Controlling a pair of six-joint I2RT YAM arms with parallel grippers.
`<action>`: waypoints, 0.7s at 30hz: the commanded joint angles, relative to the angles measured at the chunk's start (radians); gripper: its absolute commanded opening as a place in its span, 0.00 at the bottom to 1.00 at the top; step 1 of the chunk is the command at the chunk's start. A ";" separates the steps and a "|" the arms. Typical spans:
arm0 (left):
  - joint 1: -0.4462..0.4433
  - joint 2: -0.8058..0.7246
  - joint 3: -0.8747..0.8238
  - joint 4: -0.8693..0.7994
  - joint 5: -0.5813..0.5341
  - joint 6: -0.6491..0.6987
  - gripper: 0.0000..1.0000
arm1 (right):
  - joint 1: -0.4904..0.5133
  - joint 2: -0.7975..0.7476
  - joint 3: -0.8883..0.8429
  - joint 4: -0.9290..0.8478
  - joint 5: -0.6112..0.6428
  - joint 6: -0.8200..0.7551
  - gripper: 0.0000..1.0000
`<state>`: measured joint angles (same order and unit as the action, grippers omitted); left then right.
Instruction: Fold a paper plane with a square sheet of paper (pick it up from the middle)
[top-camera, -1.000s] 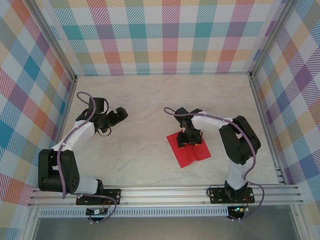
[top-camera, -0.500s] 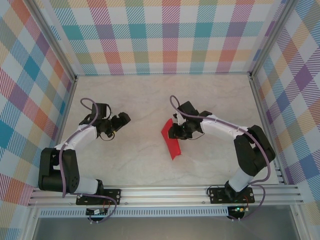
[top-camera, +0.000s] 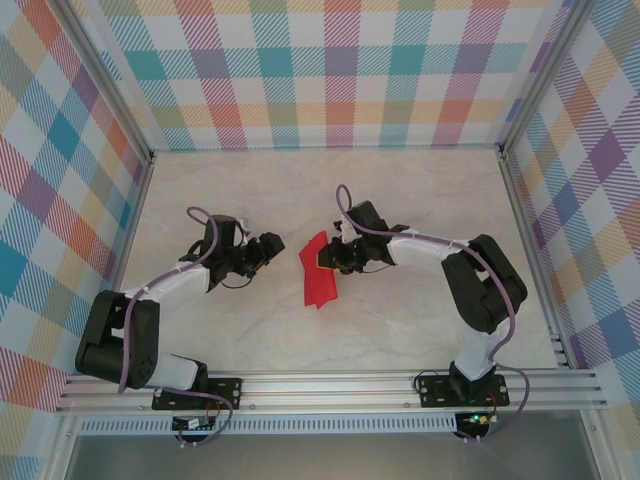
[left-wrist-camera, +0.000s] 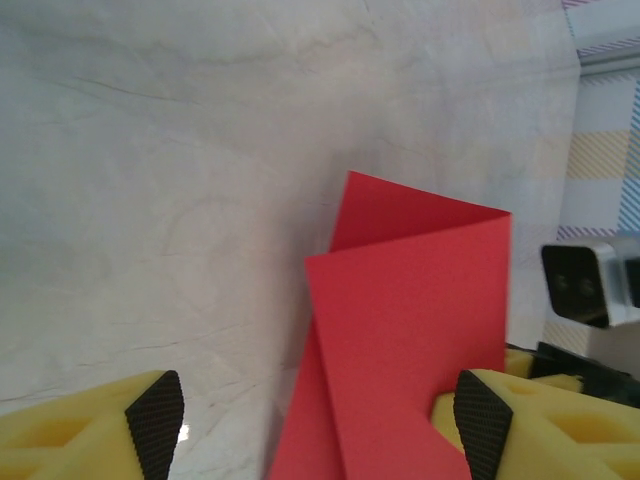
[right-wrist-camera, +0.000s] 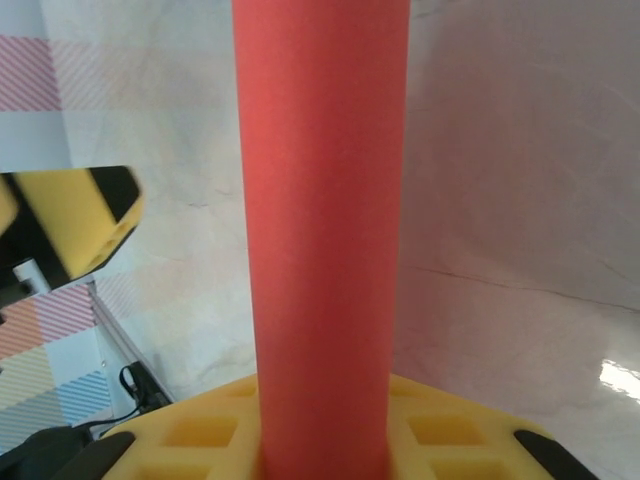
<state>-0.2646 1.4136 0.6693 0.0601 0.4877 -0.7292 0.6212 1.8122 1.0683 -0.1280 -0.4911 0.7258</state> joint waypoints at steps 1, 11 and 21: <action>-0.045 0.054 0.000 0.078 0.021 -0.033 0.71 | -0.006 0.022 0.021 -0.033 0.044 0.009 0.28; -0.146 0.180 0.047 0.124 -0.008 -0.046 0.64 | -0.006 0.055 0.049 -0.136 0.149 0.012 0.45; -0.179 0.222 0.066 0.135 -0.017 -0.021 0.60 | -0.006 0.037 0.050 -0.203 0.288 0.003 0.61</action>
<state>-0.4221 1.6173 0.7029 0.1715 0.4786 -0.7692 0.6212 1.8565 1.0950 -0.2817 -0.2672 0.7330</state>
